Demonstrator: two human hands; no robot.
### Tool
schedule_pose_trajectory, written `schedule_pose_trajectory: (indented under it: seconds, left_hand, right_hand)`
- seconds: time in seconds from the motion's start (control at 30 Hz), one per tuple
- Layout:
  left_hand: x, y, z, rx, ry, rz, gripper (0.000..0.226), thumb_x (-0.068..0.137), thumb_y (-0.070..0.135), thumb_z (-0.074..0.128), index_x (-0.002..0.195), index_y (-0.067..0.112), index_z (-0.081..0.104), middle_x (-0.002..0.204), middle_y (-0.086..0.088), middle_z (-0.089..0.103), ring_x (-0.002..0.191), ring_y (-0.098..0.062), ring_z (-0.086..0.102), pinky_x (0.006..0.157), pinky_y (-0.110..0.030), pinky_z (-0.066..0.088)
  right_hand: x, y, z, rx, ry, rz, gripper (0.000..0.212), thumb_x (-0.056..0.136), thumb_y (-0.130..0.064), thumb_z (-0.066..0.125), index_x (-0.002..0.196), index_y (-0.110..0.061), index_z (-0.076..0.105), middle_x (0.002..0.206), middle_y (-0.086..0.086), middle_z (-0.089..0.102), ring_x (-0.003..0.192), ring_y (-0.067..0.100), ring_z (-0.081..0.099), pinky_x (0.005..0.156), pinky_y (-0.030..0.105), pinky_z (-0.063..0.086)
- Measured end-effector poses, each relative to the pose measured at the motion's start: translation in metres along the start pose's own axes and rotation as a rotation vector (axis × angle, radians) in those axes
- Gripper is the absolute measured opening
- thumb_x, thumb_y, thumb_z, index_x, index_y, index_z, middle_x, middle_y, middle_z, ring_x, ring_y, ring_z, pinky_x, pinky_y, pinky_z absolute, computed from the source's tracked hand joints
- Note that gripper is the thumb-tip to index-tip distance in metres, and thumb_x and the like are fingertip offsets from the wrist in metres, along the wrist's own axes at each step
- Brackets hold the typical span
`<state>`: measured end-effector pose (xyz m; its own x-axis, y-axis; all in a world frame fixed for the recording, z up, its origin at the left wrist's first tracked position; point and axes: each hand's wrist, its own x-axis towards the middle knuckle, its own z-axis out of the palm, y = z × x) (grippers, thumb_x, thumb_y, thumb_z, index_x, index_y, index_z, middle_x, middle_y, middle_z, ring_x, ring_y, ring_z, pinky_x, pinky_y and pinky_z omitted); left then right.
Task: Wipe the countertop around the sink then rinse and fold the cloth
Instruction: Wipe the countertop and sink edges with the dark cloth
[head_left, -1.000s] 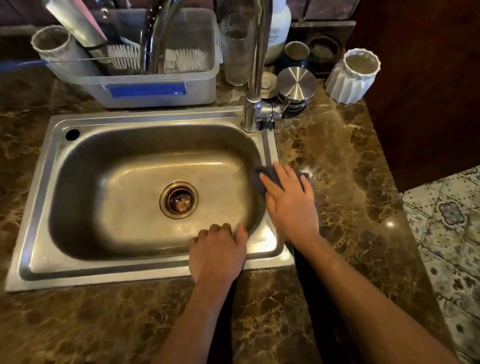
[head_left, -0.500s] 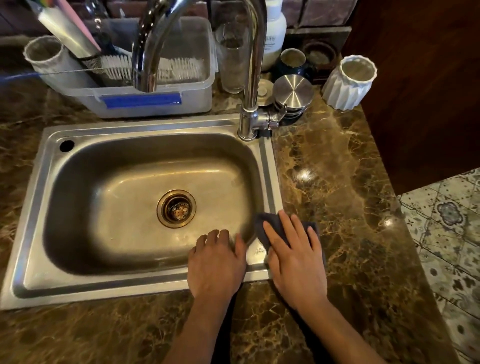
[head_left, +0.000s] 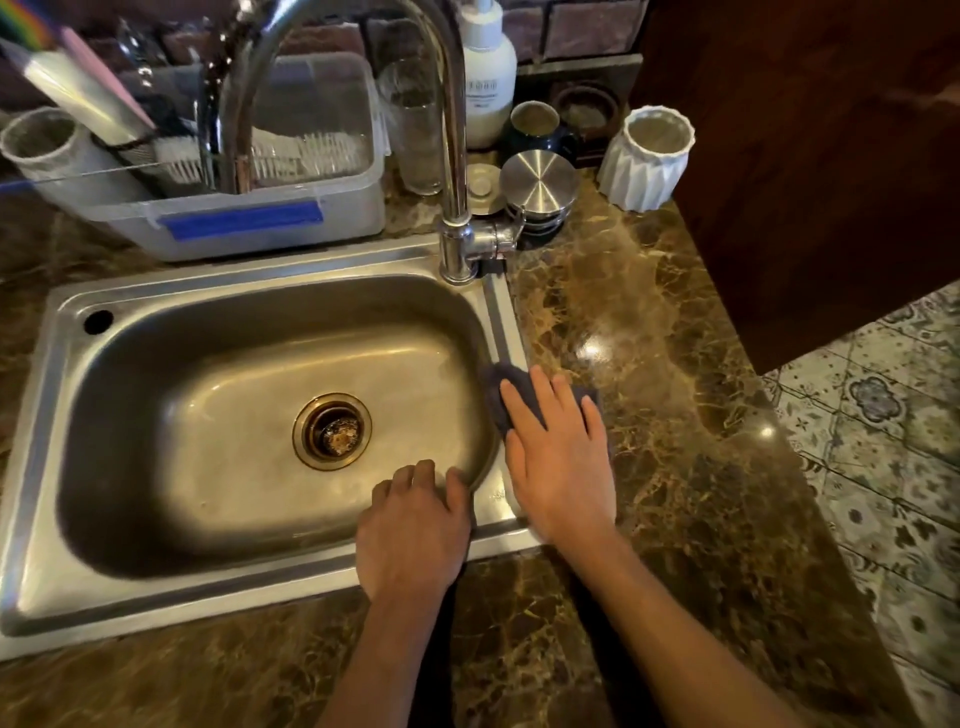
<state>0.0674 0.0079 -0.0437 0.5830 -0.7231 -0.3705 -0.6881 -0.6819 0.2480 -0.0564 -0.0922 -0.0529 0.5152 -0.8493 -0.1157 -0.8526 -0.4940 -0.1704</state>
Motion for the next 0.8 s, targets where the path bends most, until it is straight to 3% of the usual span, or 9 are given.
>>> schedule_pose_trajectory:
  seconds: [0.1,0.23,0.37,0.5,0.63,0.8]
  left_hand:
    - [-0.001,0.002,-0.001,0.0,-0.011,0.008,0.047,0.104,0.051,0.023,0.128,0.026,0.055,0.124,0.002,0.064,0.113,-0.019,0.059,0.086,-0.039,0.049]
    - [0.004,-0.002,0.003,-0.076,-0.018,-0.02,0.047,0.104,0.048,0.029,0.14,0.025,0.048,0.136,-0.002,0.06,0.121,-0.024,0.057,0.095,-0.043,0.048]
    - [0.026,0.022,-0.011,-0.492,0.129,0.068,0.043,0.102,0.027,0.051,0.143,0.014,0.049,0.144,-0.007,0.055,0.133,-0.025,0.05,0.109,-0.032,0.034]
    - [0.059,0.065,-0.05,-0.726,0.149,0.181,0.051,0.103,0.031,0.049,0.152,0.024,0.038,0.156,0.005,0.042,0.143,-0.01,0.037,0.119,-0.034,0.031]
    - [0.084,0.097,-0.079,-0.855,0.061,0.342,0.062,0.105,0.033,0.047,0.16,0.03,0.019,0.165,0.013,0.023,0.143,0.006,0.018,0.119,-0.027,0.02]
    - [0.105,0.122,-0.094,-0.923,-0.122,0.388,0.067,0.105,0.046,0.04,0.16,0.038,0.002,0.168,0.014,0.006,0.151,-0.005,0.008,0.122,-0.036,0.014]
  right_hand:
    - [-0.071,0.01,0.003,-0.014,-0.017,0.021,0.056,0.102,-0.041,0.029,0.156,-0.029,0.029,0.164,0.004,0.029,0.151,0.026,0.027,0.12,0.048,0.019]
    - [-0.065,0.016,0.006,-0.027,-0.011,0.024,0.056,0.102,-0.043,0.028,0.156,-0.029,0.03,0.162,0.003,0.034,0.15,0.027,0.031,0.12,0.047,0.017]
    - [-0.013,0.015,0.003,0.003,0.038,0.078,0.055,0.102,-0.044,0.027,0.156,-0.031,0.032,0.162,0.003,0.034,0.15,0.027,0.03,0.121,0.05,0.022]
    - [0.022,0.008,0.0,0.034,0.079,0.178,0.055,0.101,-0.043,0.029,0.154,-0.03,0.035,0.16,0.004,0.038,0.149,0.028,0.032,0.12,0.053,0.024]
    - [0.021,0.008,-0.001,0.028,0.095,0.181,0.056,0.1,-0.045,0.027,0.154,-0.03,0.036,0.16,0.003,0.038,0.149,0.027,0.032,0.12,0.052,0.025]
    - [0.022,0.008,0.0,0.043,0.091,0.183,0.058,0.101,-0.049,0.026,0.155,-0.03,0.033,0.161,0.002,0.037,0.15,0.026,0.031,0.12,0.05,0.021]
